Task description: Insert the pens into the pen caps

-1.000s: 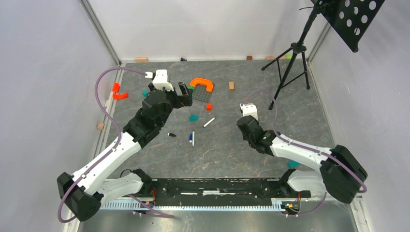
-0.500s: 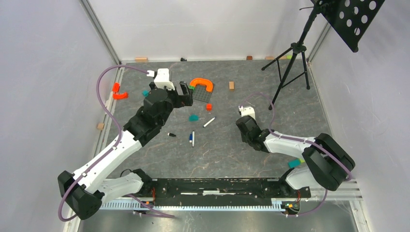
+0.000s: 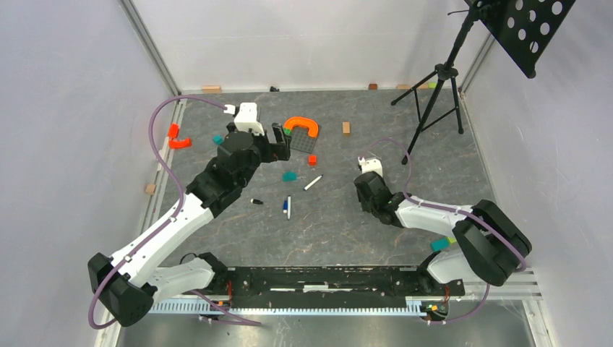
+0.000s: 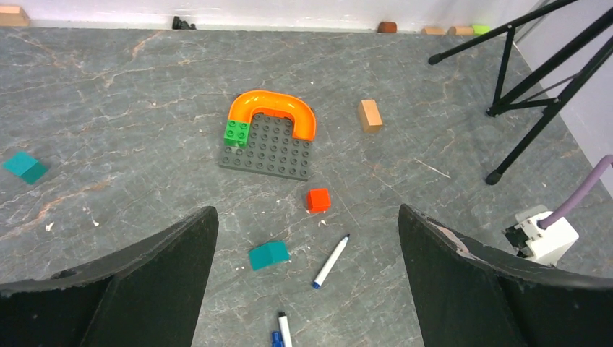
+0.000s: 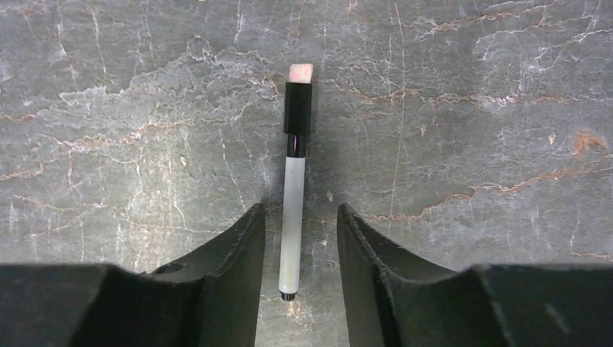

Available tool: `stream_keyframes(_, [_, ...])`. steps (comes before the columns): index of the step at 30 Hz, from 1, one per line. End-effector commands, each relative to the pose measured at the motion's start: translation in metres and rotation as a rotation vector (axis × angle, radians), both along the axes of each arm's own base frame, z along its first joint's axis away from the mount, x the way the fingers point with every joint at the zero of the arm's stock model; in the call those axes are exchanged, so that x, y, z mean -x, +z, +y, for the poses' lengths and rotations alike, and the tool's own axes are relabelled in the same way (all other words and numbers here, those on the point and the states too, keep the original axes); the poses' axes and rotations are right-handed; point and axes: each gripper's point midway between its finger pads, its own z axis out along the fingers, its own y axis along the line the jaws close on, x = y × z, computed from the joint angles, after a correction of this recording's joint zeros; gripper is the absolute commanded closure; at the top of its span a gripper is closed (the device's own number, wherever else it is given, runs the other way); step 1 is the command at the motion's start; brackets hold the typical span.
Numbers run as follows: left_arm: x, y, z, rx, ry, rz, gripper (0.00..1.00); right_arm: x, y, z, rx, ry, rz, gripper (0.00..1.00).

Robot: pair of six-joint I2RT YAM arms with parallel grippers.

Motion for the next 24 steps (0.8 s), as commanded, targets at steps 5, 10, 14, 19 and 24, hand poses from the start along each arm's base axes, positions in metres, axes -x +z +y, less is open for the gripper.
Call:
stream_keyframes(5, [-0.004,0.007,-0.021,-0.078,-0.135,-0.023,0.05,-0.01,0.058,0.0,-0.039,0.037,-0.098,0.34])
stream_keyframes(10, [-0.004,-0.025,-0.051,-0.233,-0.337,0.07,0.09,-0.012,0.11,-0.007,-0.108,0.028,-0.192,0.25])
stream_keyframes(14, [-0.01,-0.062,-0.06,-0.372,-0.419,0.196,0.11,-0.003,0.134,-0.014,-0.142,0.029,-0.234,0.23])
stream_keyframes(19, [-0.008,-0.106,-0.076,-0.439,-0.526,0.346,0.2,0.011,0.155,-0.026,-0.195,0.012,-0.293,0.21])
stream_keyframes(24, [0.006,-0.141,-0.094,-0.508,-0.639,0.447,0.22,0.025,0.165,-0.035,-0.231,0.012,-0.327,0.21])
